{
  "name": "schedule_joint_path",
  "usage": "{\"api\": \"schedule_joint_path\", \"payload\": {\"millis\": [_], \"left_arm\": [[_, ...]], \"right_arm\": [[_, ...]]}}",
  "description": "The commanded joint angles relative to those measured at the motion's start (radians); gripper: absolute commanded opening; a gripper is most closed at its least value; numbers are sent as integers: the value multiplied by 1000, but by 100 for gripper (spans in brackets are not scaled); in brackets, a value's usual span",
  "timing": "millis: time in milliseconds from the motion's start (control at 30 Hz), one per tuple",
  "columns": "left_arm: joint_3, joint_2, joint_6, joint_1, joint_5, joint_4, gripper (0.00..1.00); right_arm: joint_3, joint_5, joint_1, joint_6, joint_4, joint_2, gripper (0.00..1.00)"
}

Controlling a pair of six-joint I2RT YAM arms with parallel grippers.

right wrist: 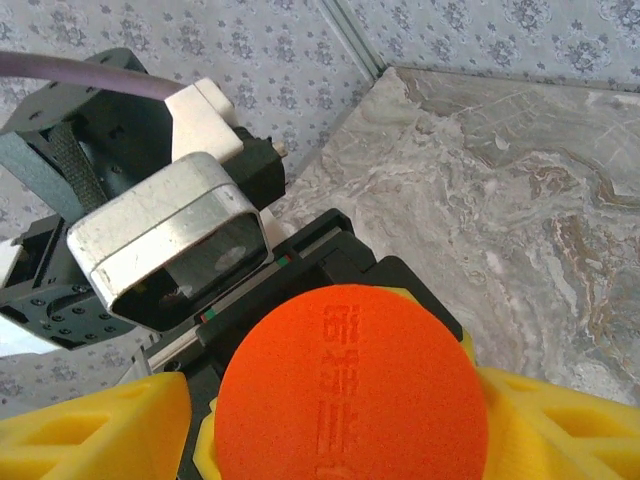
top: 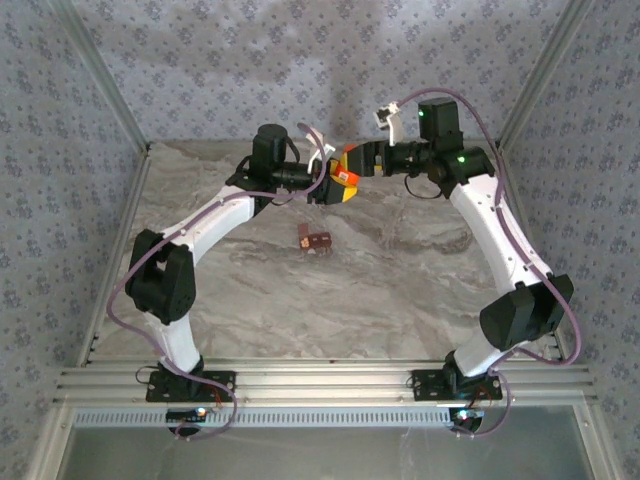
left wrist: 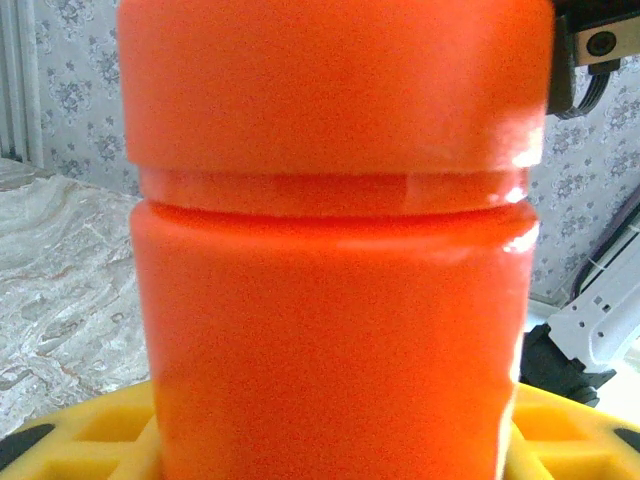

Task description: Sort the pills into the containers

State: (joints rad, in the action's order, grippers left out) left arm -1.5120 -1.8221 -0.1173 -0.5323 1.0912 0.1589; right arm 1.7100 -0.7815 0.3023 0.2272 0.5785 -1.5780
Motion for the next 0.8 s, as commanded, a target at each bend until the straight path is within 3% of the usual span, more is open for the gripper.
{"api": "schedule_joint_path", "payload": {"millis": [0, 200, 400, 533, 667, 767], "left_arm": [[-8, 21, -1, -4, 17, 30, 0], [-8, 24, 5, -5, 15, 25, 0], [-13, 23, 7, -6, 12, 22, 0], [-14, 24, 8, -6, 9, 21, 0], [-9, 30, 8, -9, -20, 24, 0], [4, 40, 18, -16, -87, 33, 0]], "right_arm": [[0, -14, -11, 41, -40, 23, 73], [-6, -17, -15, 52, -41, 18, 73], [-13, -22, -6, 53, -44, 12, 53], [-15, -9, 4, 52, -38, 13, 46], [-22, 80, 23, 75, -23, 18, 37], [-49, 229, 50, 166, -31, 28, 33]]}}
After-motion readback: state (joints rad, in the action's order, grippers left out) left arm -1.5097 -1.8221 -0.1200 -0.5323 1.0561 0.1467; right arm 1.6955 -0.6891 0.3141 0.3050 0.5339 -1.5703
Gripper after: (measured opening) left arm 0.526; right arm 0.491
